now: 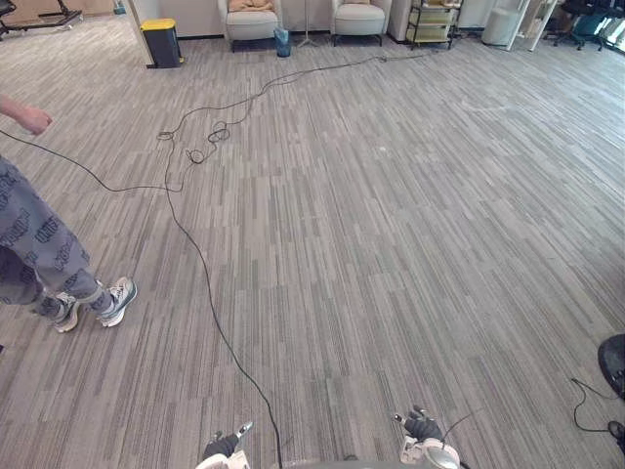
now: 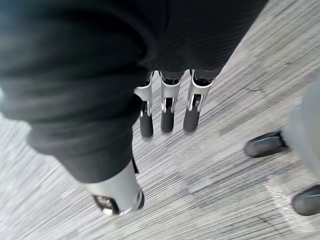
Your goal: Pick up cushions and gather them together orderly.
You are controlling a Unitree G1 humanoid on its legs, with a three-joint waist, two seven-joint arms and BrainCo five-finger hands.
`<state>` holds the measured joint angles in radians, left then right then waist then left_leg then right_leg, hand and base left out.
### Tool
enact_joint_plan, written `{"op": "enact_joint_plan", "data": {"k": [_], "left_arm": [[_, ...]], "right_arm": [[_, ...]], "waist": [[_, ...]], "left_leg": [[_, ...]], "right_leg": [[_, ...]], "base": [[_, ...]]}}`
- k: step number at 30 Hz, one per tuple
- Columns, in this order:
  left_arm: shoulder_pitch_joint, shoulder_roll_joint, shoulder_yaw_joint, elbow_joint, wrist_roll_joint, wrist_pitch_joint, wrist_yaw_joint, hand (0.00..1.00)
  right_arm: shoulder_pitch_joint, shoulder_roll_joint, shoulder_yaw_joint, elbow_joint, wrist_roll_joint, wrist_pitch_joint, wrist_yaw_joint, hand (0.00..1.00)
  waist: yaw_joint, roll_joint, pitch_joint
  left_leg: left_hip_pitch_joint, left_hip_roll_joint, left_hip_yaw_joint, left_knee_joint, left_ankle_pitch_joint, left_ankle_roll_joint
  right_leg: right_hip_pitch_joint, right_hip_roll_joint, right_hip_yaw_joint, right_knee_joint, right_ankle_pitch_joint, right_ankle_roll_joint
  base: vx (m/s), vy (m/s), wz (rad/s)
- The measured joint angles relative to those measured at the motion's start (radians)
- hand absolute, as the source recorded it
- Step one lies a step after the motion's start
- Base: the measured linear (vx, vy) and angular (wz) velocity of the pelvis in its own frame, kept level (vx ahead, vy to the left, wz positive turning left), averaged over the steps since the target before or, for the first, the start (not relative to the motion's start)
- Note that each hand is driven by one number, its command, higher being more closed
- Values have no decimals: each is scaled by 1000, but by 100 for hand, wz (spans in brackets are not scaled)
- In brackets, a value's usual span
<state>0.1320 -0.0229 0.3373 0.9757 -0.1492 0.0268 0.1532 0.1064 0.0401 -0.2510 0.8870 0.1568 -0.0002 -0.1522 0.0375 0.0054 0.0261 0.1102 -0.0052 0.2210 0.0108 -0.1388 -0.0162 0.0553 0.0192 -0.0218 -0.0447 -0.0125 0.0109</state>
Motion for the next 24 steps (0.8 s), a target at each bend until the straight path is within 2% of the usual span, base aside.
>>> {"op": "enact_joint_plan", "data": {"k": [9,24], "left_arm": [[-6,-5,31,15,12,2,0,0],[-16,7,-3,17,33,2,-23,0]], "right_arm": [[-30,11,-153,75,-2,29,-3,0],[-50,20,-239,112,3,30,28,0]], "waist": [[13,-5,1],[15,-17,12]], "left_leg": [[29,-10,-41,-73,44,9],[32,-20,-82,-107,56,12]], "right_leg": [[15,-4,-41,-17,0,0],[28,-10,-85,-31,-9,10]], "base": [[-13,-11,12],[-1,-9,8]]}}
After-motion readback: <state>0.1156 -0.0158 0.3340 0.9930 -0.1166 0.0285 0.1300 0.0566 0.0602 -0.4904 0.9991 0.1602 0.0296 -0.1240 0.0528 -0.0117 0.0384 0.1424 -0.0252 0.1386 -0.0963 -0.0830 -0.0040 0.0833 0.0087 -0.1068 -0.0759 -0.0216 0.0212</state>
